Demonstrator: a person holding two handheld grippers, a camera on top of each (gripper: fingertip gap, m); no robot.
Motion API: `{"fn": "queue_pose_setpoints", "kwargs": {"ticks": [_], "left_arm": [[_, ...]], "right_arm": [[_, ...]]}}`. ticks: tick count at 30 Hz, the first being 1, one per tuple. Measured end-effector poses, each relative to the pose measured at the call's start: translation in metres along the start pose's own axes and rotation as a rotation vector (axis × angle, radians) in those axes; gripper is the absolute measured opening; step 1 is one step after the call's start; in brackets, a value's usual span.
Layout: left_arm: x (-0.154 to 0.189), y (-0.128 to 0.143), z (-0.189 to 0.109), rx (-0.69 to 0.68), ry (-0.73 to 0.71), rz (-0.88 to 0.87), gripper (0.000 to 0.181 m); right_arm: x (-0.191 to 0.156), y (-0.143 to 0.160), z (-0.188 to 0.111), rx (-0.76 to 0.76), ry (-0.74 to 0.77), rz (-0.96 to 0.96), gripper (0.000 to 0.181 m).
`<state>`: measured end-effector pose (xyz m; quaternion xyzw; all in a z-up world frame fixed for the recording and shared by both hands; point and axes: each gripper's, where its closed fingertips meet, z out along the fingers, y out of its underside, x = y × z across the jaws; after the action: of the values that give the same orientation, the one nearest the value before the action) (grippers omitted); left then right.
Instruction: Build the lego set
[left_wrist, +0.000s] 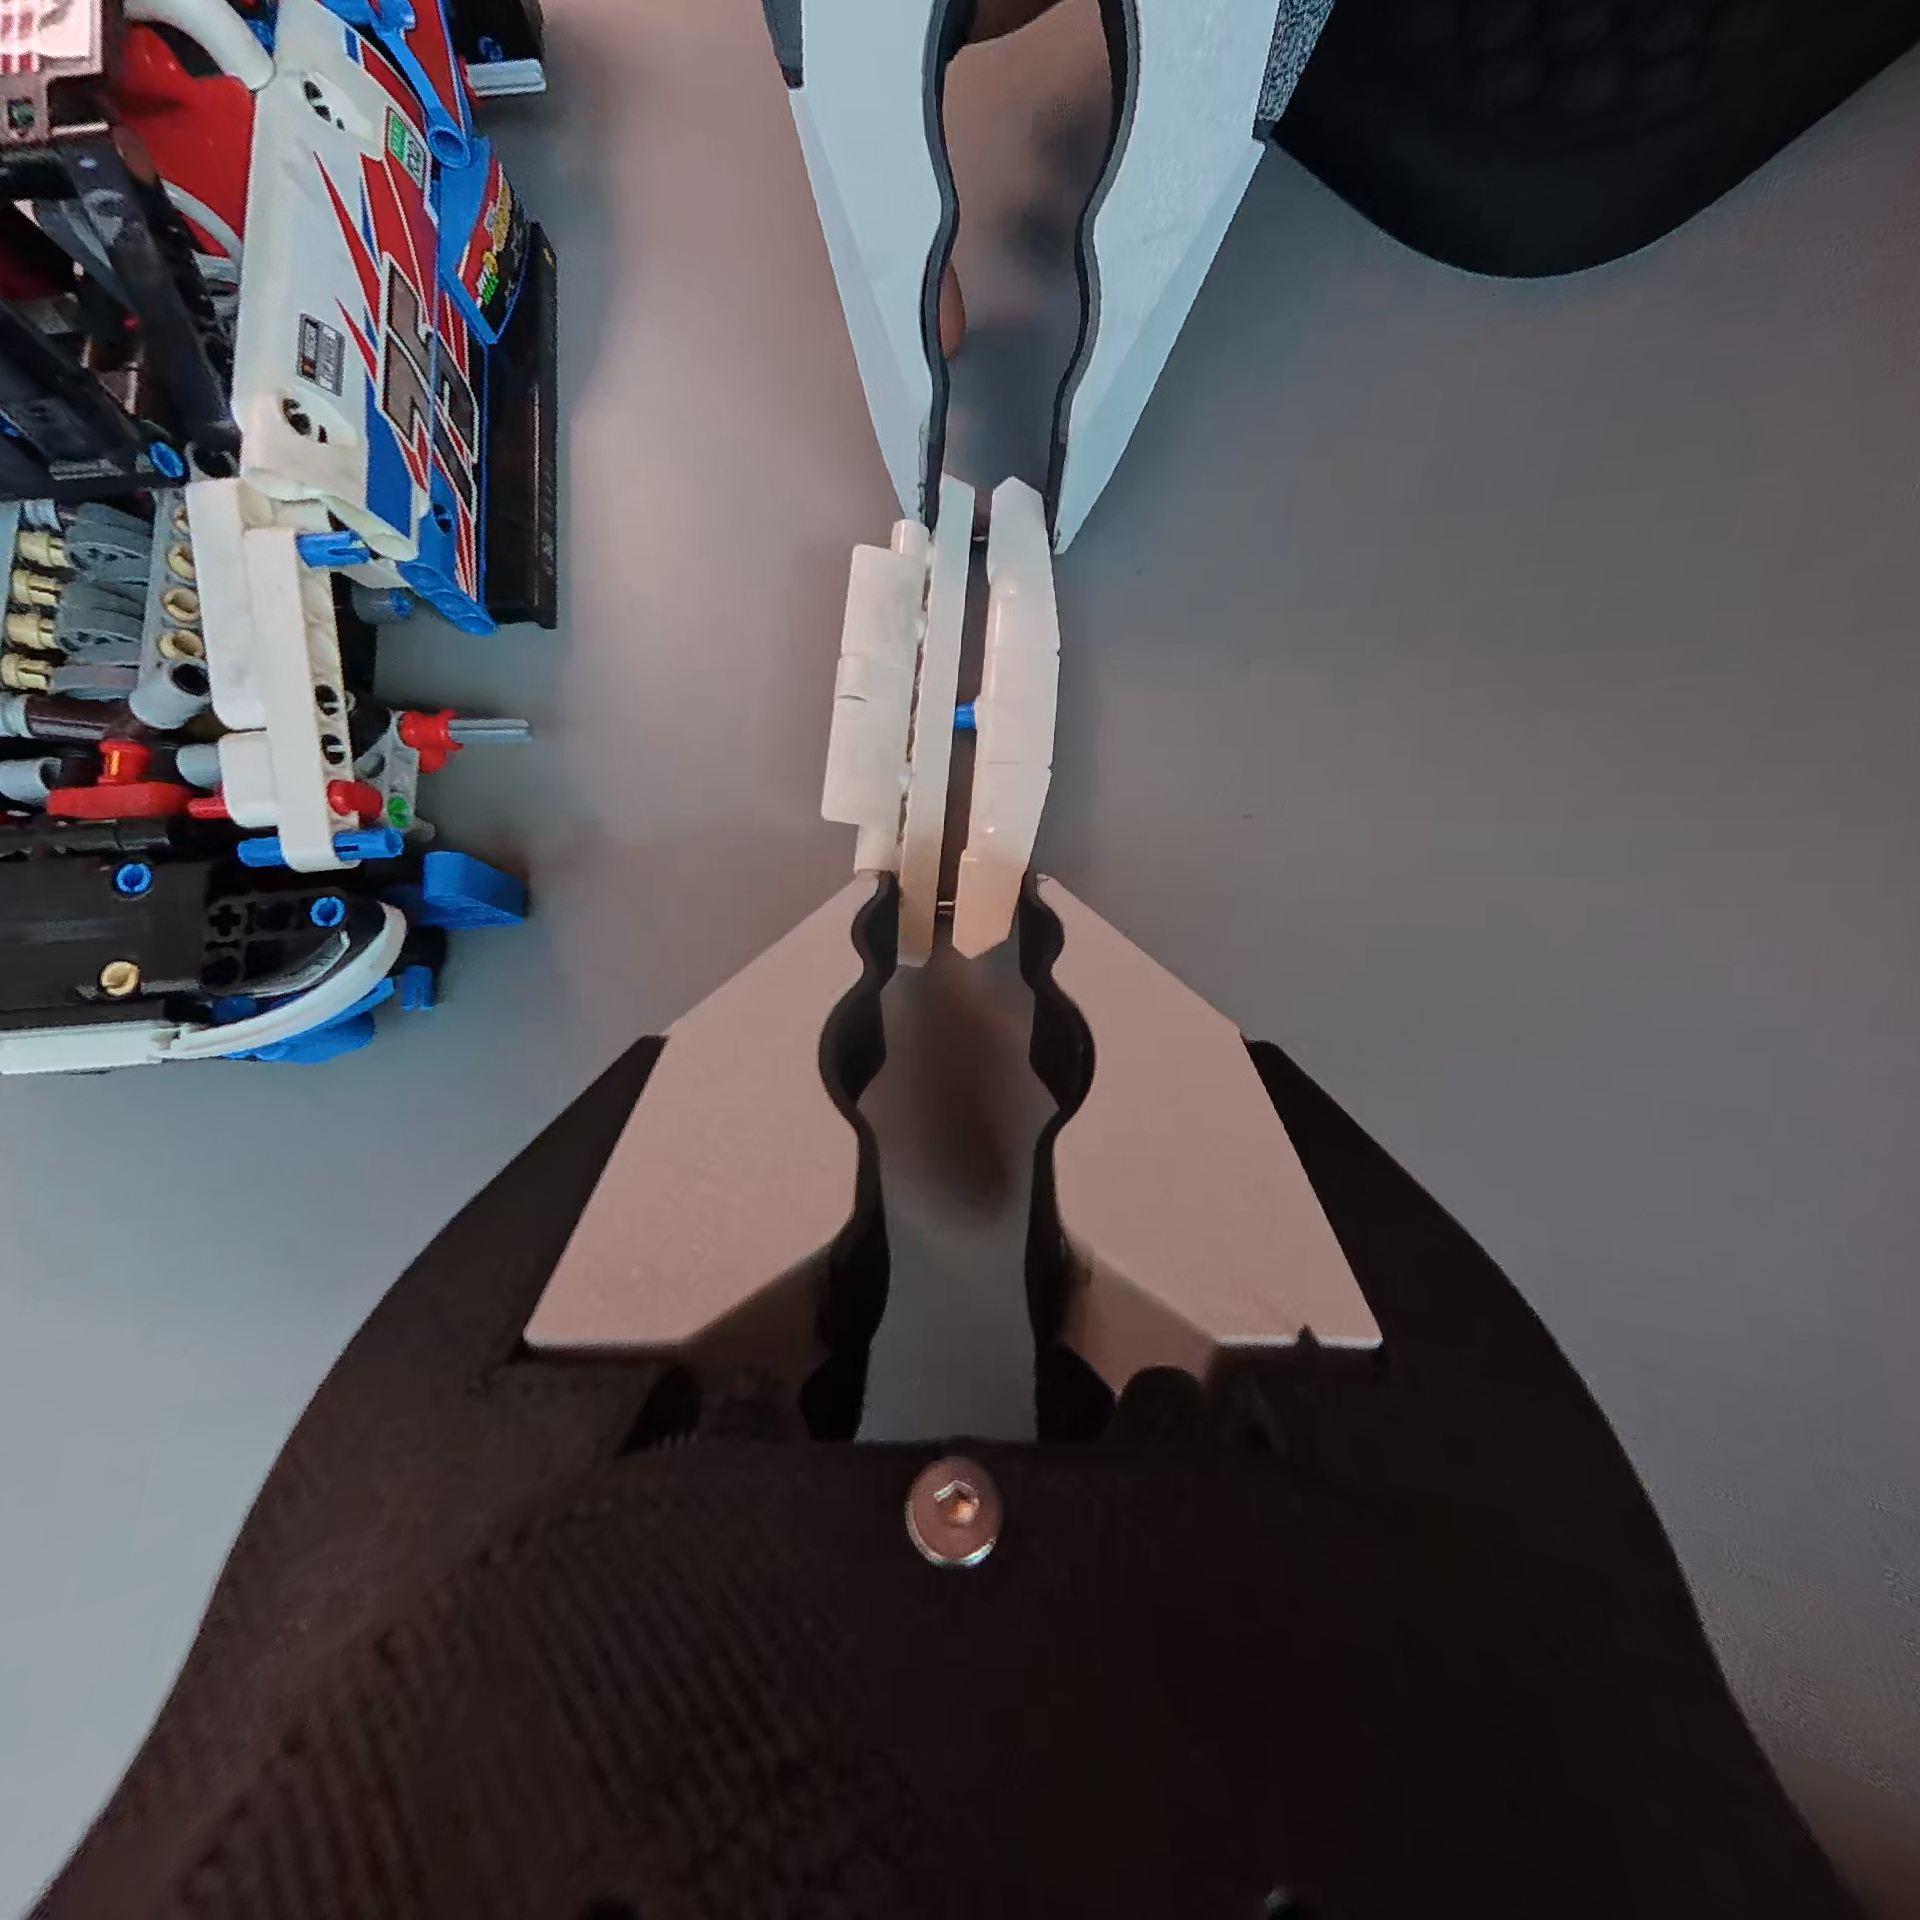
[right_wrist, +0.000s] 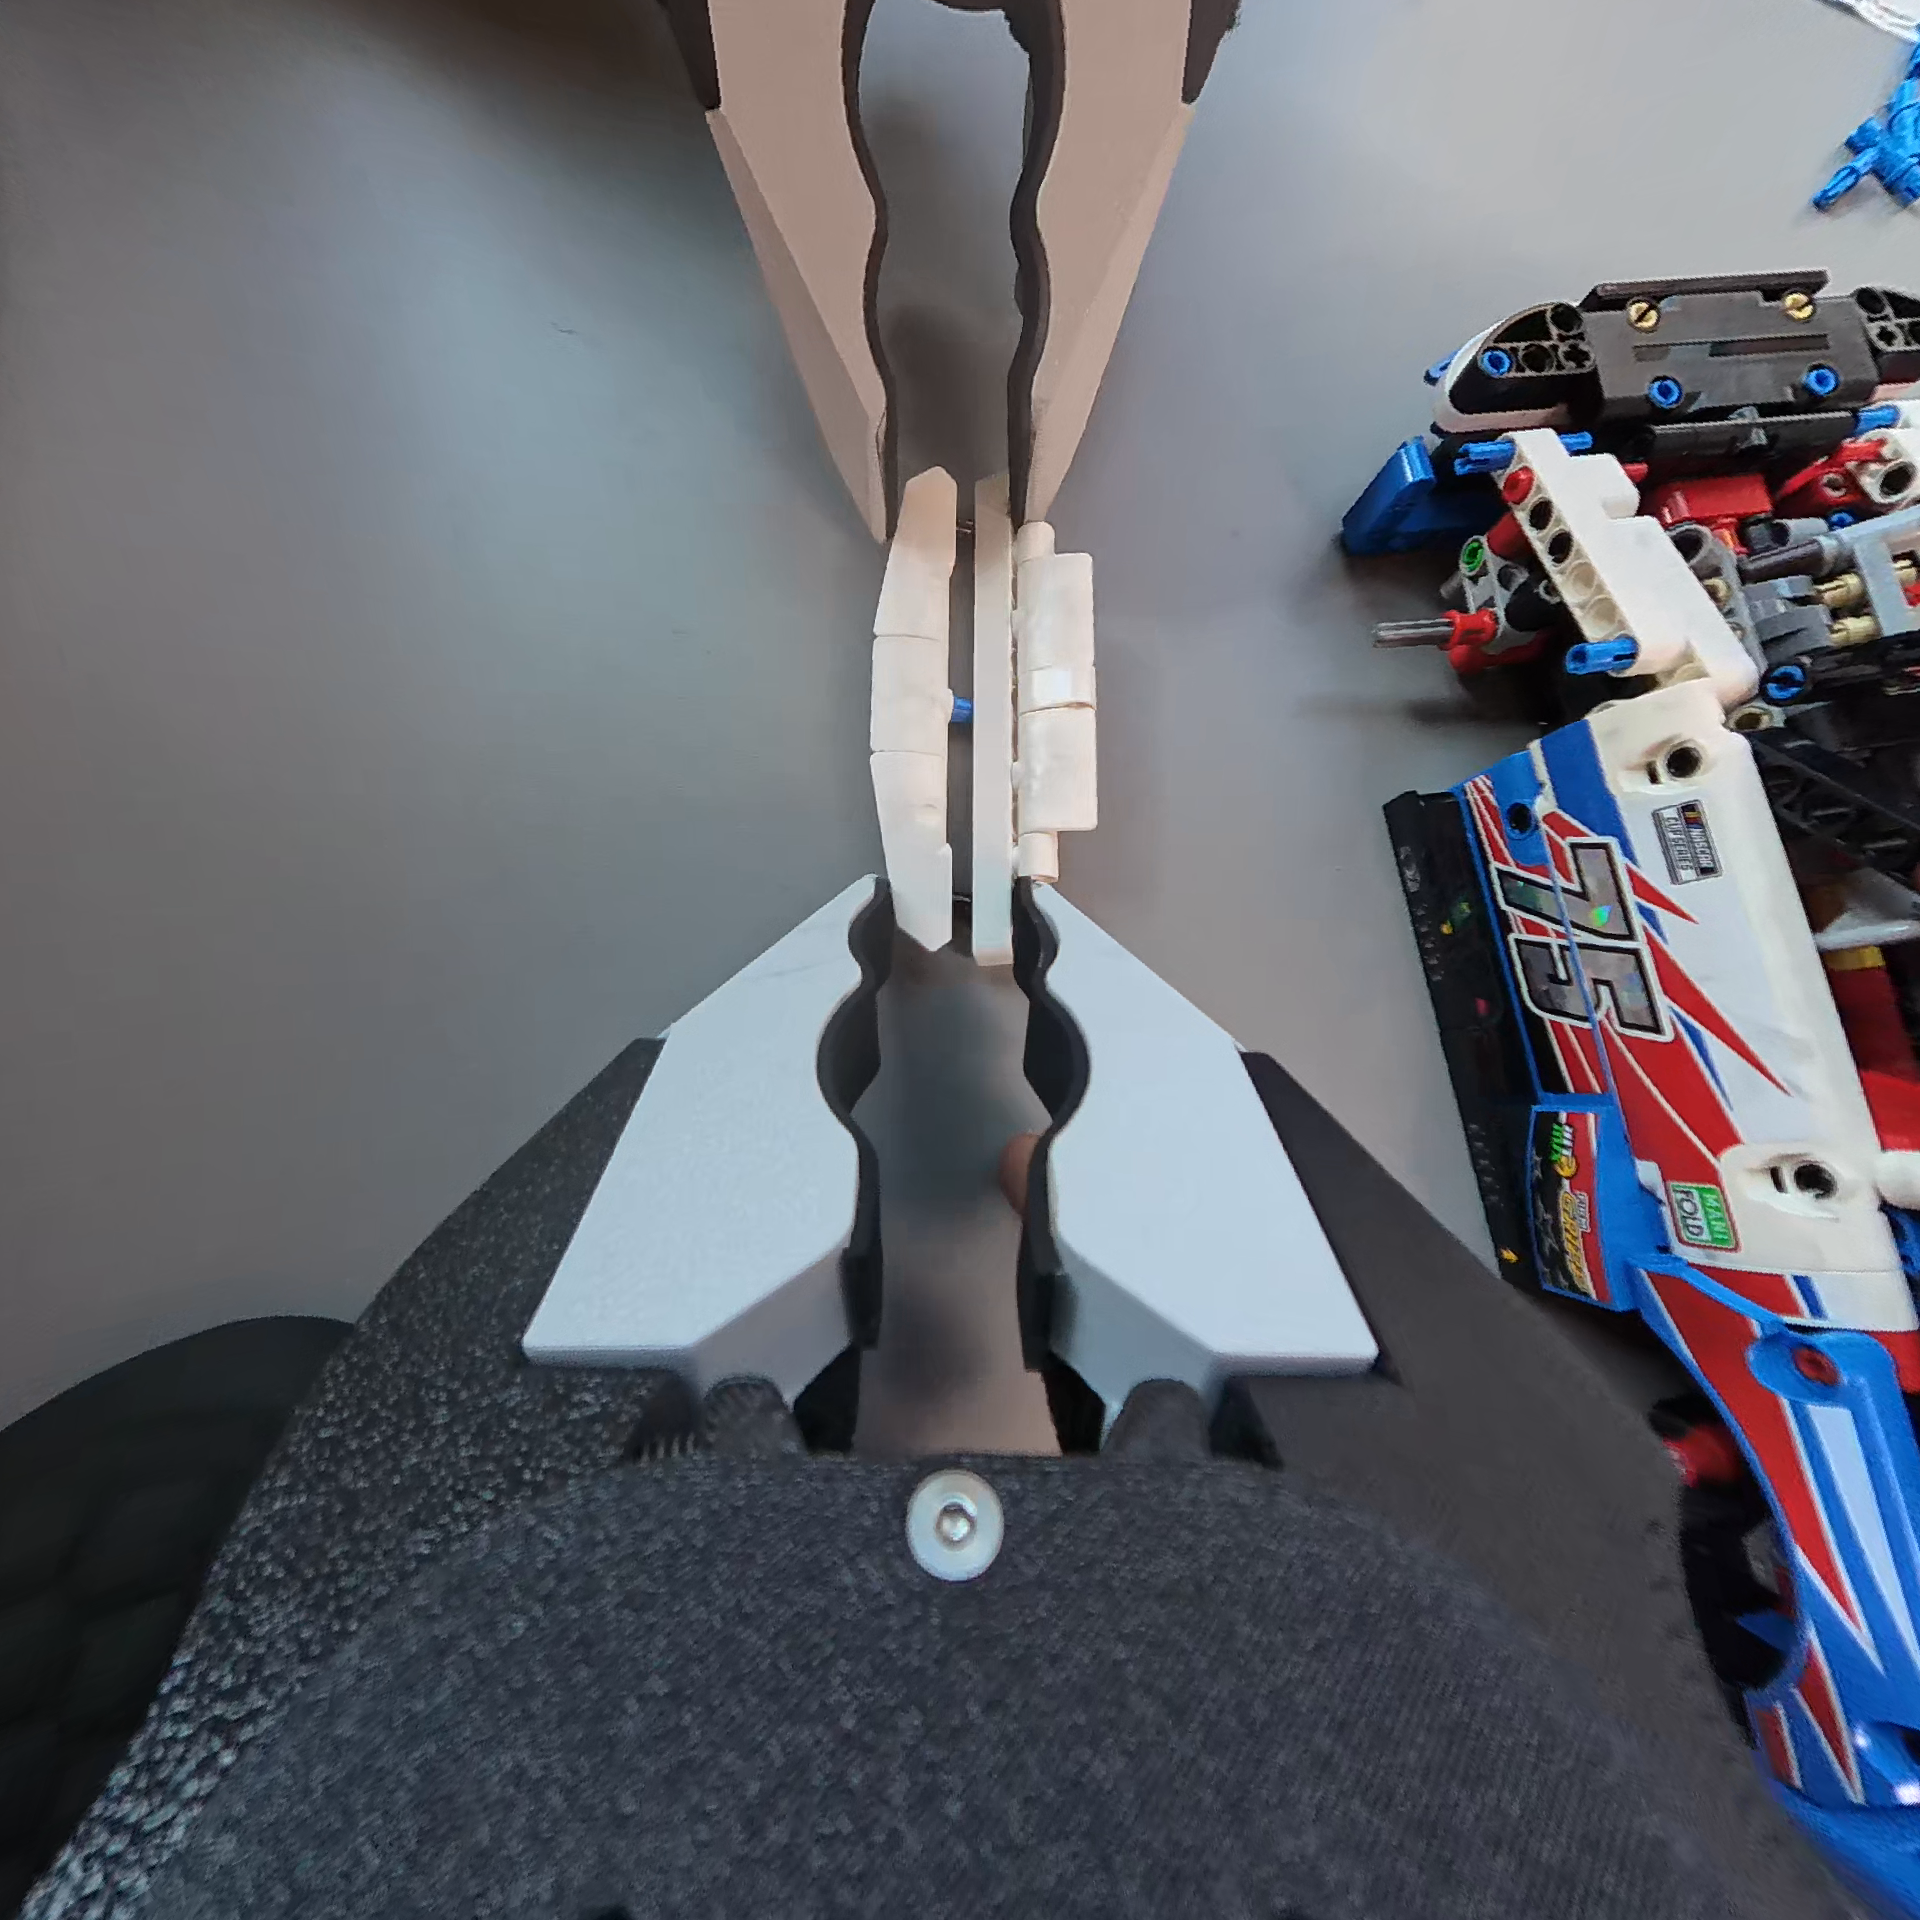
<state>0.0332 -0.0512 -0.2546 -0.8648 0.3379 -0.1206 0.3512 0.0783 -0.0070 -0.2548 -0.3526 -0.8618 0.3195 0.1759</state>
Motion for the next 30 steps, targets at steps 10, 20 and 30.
{"fn": "queue_pose_setpoints", "kwargs": {"ticks": [10,20,30], "left_arm": [[0.0030,0.0021,0.0024,-0.027,0.005,-0.002,0.026],[0.0055,0.0025,0.0028,-0.036,0.034,-0.014,0.026],[0.0056,0.0027,0.0032,-0.039,0.046,-0.016,0.026]], "right_arm": [[-0.0023,0.0019,0.0019,-0.047,0.001,-0.012,0.024],[-0.0046,0.0022,0.0020,-0.056,-0.018,-0.008,0.024],[-0.0049,0.0023,0.0022,-0.060,-0.032,0.006,0.024]]}}
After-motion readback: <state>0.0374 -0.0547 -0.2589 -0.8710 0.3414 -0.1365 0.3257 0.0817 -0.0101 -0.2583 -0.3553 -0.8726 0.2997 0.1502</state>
